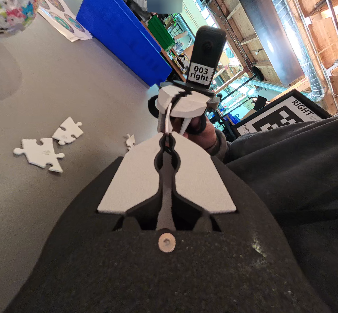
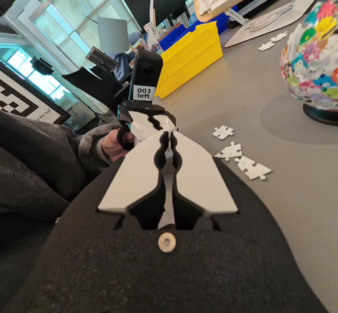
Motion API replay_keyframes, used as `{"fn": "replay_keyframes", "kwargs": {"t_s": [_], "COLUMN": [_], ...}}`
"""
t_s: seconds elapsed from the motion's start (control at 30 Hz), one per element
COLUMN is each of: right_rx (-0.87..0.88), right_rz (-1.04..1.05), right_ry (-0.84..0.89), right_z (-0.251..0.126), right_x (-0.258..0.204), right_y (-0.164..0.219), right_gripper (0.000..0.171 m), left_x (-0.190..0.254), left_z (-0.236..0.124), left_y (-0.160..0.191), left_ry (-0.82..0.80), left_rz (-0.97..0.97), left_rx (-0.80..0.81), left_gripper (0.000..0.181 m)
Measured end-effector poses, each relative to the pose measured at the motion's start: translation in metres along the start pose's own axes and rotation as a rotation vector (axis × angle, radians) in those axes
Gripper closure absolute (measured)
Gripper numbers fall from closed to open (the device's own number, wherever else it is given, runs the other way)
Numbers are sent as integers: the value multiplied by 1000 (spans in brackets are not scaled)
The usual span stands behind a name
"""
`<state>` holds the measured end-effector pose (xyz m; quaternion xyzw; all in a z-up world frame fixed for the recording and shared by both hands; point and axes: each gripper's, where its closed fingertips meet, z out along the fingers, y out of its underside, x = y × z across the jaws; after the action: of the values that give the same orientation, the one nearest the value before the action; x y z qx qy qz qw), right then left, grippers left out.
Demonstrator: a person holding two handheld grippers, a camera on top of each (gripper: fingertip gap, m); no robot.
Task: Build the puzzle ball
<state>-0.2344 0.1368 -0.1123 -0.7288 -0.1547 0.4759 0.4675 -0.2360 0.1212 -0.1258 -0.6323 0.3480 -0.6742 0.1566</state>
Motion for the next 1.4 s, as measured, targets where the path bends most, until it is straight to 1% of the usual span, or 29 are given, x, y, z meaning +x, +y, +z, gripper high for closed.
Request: {"fn": "replay_keyframes", "kwargs": {"t_s": [0.07, 0.13, 0.2, 0.27, 0.33, 0.4, 0.43, 0.5, 0.6, 0.63, 0.7, 0.73, 0.8, 0.83, 0.9, 1.0, 1.07, 1.17, 1.27, 1.4], "right_rx": [-21, -53, -65, -67, -107, -101, -92, -132, -245, -245, -225, -232, -230, -259, -260, -260, -255, -281, -299, -295], "right_rz": [-41, -138, -307, -507, -712, -889, -958, -1018, -1025, -1008, -946, -914, -938, -960, -949, -916, -880, -895, -881, -862], "right_ry": [-10, -20, 0, 17, 111, 217, 238, 172, 57, -22, -145, -176, -225, -221, -258, -304, -350, -358, -383, -396], "right_z": [-3, -9, -21, -35, -44, -45, -41, -22, 11, 21, 35, 39, 43, 43, 41, 40, 42, 48, 52, 55], "right_x": [0, 0, 3, 4, 26, 59, 74, 100, 156, 169, 190, 198, 206, 211, 212, 217, 213, 217, 221, 224], "right_y": [-8, -20, -53, -101, -146, -189, -206, -221, -218, -210, -192, -182, -167, -161, -156, -153, -150, -144, -136, -131], "right_gripper": [169, 169, 169, 169, 169, 170, 169, 169, 169, 169, 169, 169, 169, 169, 169, 169, 170, 169, 170, 169], "left_x": [1, 3, 5, 4, 1, -6, -11, -21, -43, -52, -80, -93, -118, -128, -147, -172, -183, -189, -192, -197], "left_z": [-4, -8, -11, -14, -17, -22, -25, -34, -48, -50, -47, -42, -28, -20, -8, 1, 1, -3, -4, -4], "left_y": [-4, -7, -10, -12, -16, -30, -42, -78, -147, -169, -199, -204, -202, -200, -194, -189, -190, -189, -185, -183], "left_ry": [-5, -14, -33, -66, -101, -154, -186, -255, -366, -398, -478, -495, -516, -515, -528, -562, -575, -555, -505, -451], "left_rz": [18, 43, 85, 136, 196, 264, 303, 365, 410, 433, 455, 456, 455, 476, 517, 571, 602, 619, 599, 553], "left_rx": [12, 25, 29, 26, 22, 21, 16, 11, -21, -38, -132, -211, -403, -474, -586, -716, -772, -827, -836, -807], "left_gripper": [175, 171, 168, 164, 157, 156, 155, 153, 150, 150, 150, 149, 147, 147, 152, 154, 155, 157, 157, 158]}}
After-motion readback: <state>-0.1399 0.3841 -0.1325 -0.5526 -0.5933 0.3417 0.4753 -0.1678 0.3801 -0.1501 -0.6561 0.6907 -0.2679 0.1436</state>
